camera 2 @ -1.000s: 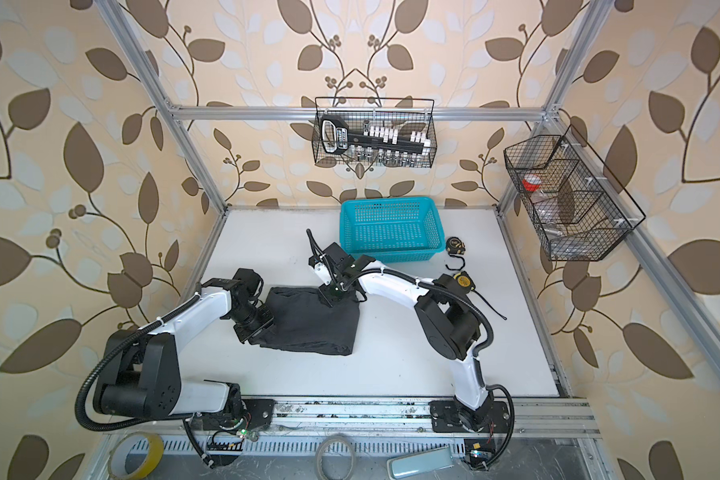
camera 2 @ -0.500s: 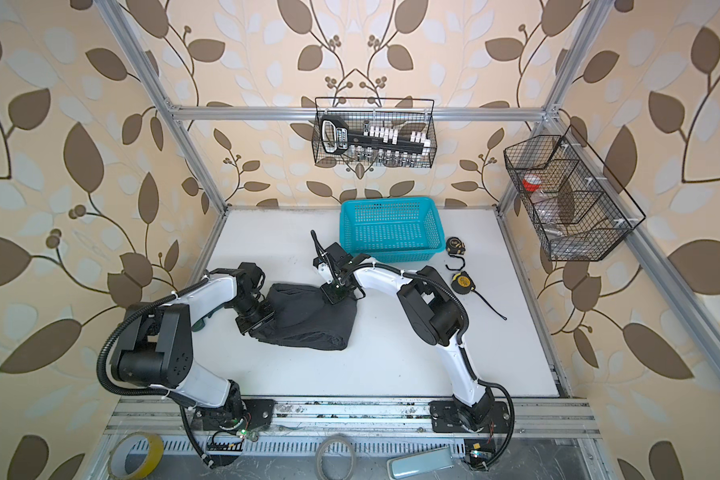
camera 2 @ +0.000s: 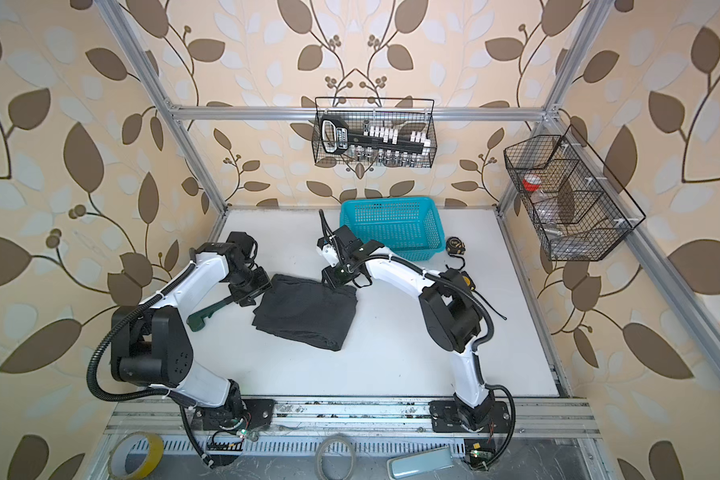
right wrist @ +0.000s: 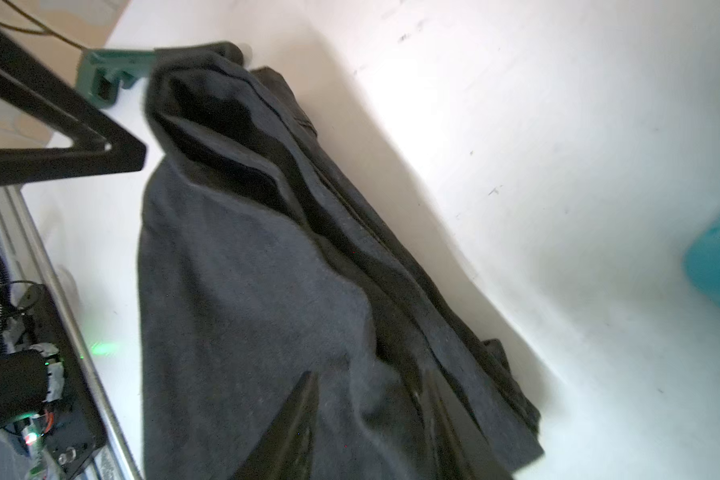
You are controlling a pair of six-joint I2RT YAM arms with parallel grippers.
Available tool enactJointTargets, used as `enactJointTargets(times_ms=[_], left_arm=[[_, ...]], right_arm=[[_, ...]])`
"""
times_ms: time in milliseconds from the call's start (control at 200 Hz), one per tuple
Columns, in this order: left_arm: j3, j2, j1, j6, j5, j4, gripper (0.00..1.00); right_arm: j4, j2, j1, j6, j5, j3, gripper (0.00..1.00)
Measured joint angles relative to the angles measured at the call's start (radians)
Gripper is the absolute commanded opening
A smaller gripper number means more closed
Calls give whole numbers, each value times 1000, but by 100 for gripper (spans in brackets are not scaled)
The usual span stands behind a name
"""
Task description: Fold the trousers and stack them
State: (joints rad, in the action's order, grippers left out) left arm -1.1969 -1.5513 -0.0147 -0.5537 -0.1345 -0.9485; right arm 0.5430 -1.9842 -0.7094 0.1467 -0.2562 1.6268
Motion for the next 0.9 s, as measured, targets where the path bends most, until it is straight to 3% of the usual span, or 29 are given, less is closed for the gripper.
enactJointTargets(times_ms=[175, 380, 470, 585, 635, 705, 735, 900], left_arm=[[-95, -60, -59, -3, -26, 19, 57], [-102, -85, -220, -3, -41, 61, 65], [-67, -44, -304, 9, -48, 105, 70], [11, 4, -398, 56, -49, 146, 72], [47, 6, -433, 85, -48, 166, 74], [101, 6, -464, 121, -48, 198, 75], [122, 6, -474, 135, -48, 212, 77], [202, -6, -518, 206, -40, 289, 78]], right_arm=[[-47, 189, -16, 36, 28, -191, 46], [-78, 321, -21, 84, 64, -433, 56], [-91, 400, -7, 100, 78, -527, 64], [-110, 523, 19, 114, 99, -620, 66], [-121, 575, 35, 117, 107, -655, 72], [-133, 638, 60, 124, 118, -702, 72], [-137, 663, 71, 125, 122, -722, 78], [-136, 743, 122, 129, 145, -795, 79]])
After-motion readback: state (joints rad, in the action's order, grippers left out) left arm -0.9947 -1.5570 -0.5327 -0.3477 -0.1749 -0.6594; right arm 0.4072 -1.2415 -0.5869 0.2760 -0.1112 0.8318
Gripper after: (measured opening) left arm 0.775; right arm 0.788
